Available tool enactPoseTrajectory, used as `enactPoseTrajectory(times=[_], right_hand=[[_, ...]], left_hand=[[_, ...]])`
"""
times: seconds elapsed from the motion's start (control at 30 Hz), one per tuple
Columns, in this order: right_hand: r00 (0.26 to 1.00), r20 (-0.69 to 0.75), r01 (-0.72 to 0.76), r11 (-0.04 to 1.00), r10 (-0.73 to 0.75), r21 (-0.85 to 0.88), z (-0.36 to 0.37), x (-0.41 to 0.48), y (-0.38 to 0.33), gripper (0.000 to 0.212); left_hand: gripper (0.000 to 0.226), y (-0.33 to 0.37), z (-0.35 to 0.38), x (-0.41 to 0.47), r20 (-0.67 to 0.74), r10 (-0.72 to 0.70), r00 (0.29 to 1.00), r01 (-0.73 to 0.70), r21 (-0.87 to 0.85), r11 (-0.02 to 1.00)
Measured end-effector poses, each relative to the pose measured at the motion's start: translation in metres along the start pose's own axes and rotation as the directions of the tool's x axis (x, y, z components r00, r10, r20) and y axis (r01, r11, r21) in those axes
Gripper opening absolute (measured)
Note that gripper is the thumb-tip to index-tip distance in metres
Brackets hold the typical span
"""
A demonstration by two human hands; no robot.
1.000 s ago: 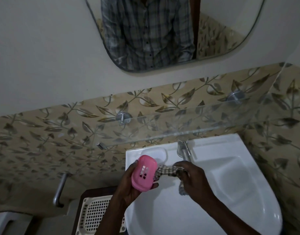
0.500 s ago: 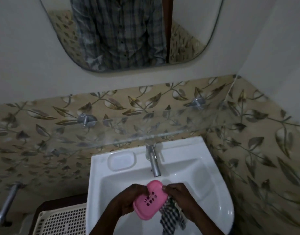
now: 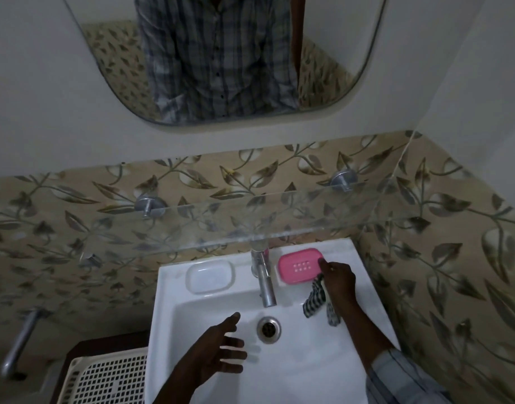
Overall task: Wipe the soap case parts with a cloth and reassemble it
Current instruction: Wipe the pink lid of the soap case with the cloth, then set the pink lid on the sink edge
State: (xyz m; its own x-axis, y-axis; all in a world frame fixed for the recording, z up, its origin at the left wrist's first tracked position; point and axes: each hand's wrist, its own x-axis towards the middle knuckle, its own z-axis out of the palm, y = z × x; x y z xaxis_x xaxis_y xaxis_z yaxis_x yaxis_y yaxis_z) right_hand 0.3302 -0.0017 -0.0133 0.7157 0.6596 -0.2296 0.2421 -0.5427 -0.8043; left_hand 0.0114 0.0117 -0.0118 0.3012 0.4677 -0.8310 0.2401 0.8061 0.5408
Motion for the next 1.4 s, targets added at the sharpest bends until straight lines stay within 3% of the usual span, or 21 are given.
enactPoseTrajectory(times=[0.1,0.23,0.33,0.47,0.53,0.63,0.7,0.77,0.87,0.93,1.0,1.13,1.2,1.27,1.33,1.4], right_hand=[[0.999,-0.022,-0.026,0.999,0.025,-0.043,0.008,0.002,-0.004,0.051],[0.988,-0.096,-0.115,0.988,0.124,0.1,0.008,-0.007,-0.003,0.066],[0.969,-0.146,-0.165,0.962,0.199,0.219,0.0,-0.031,0.0,0.062],[0.933,0.182,-0.36,0.81,0.311,0.462,-0.006,-0.065,-0.003,0.048],[0.85,0.448,-0.506,0.662,0.276,0.553,-0.012,-0.08,-0.011,0.043],[0.676,0.724,-0.707,0.401,0.14,0.582,-0.024,-0.1,-0.026,0.042],[0.624,0.779,-0.755,0.305,0.063,0.58,-0.025,-0.113,-0.036,0.037],[0.644,0.765,-0.71,0.371,-0.001,0.599,-0.025,-0.122,-0.044,0.024],[0.703,0.707,-0.568,0.543,-0.07,0.619,-0.023,-0.133,-0.049,0.034],[0.726,0.683,-0.485,0.642,-0.082,0.593,-0.019,-0.134,-0.05,0.047],[0.679,0.733,-0.518,0.684,-0.037,0.514,-0.015,-0.136,-0.053,0.051],[0.457,0.885,-0.678,0.678,0.085,0.285,-0.007,-0.149,-0.062,0.034],[0.433,0.895,-0.661,0.712,0.106,0.235,-0.006,-0.153,-0.065,0.033],[0.544,0.839,-0.497,0.814,0.021,0.302,-0.004,-0.153,-0.067,0.029],[0.696,0.707,-0.23,0.895,-0.123,0.381,-0.003,-0.154,-0.07,0.023],[0.736,0.647,-0.146,0.886,-0.199,0.439,0.0,-0.155,-0.067,0.023]], left_hand=[[0.065,0.007,0.003,-0.001,-0.003,0.049,0.999,-0.049,-0.058,0.997],[0.053,0.018,0.01,-0.003,-0.029,0.11,0.994,-0.113,-0.206,0.972],[0.046,0.017,0.016,-0.01,-0.056,0.181,0.982,-0.188,-0.14,0.972],[0.039,0.007,0.037,-0.023,0.048,0.234,0.971,-0.239,0.168,0.956],[0.041,0.003,0.049,-0.032,0.135,0.214,0.967,-0.239,0.211,0.948],[0.09,-0.008,0.063,-0.042,0.309,0.183,0.933,-0.208,0.051,0.977],[0.098,-0.014,0.07,-0.046,0.367,0.246,0.897,-0.241,-0.061,0.969],[0.078,-0.013,0.073,-0.05,0.309,0.406,0.86,-0.347,-0.231,0.909],[0.039,0.0,0.066,-0.053,0.103,0.514,0.852,-0.432,-0.418,0.8],[0.041,0.006,0.056,-0.055,0.049,0.531,0.846,-0.442,-0.494,0.749],[0.055,0.008,0.047,-0.056,0.044,0.521,0.852,-0.435,-0.493,0.753],[0.061,0.004,0.038,-0.058,0.083,0.57,0.818,-0.51,-0.354,0.784],[0.061,0.003,0.032,-0.062,0.154,0.586,0.796,-0.524,-0.311,0.793],[0.054,0.005,0.025,-0.066,0.142,0.593,0.793,-0.551,-0.248,0.797],[0.039,0.009,0.021,-0.068,0.002,0.601,0.799,-0.591,-0.177,0.787],[0.028,0.006,0.015,-0.067,-0.11,0.584,0.804,-0.594,-0.136,0.793]])
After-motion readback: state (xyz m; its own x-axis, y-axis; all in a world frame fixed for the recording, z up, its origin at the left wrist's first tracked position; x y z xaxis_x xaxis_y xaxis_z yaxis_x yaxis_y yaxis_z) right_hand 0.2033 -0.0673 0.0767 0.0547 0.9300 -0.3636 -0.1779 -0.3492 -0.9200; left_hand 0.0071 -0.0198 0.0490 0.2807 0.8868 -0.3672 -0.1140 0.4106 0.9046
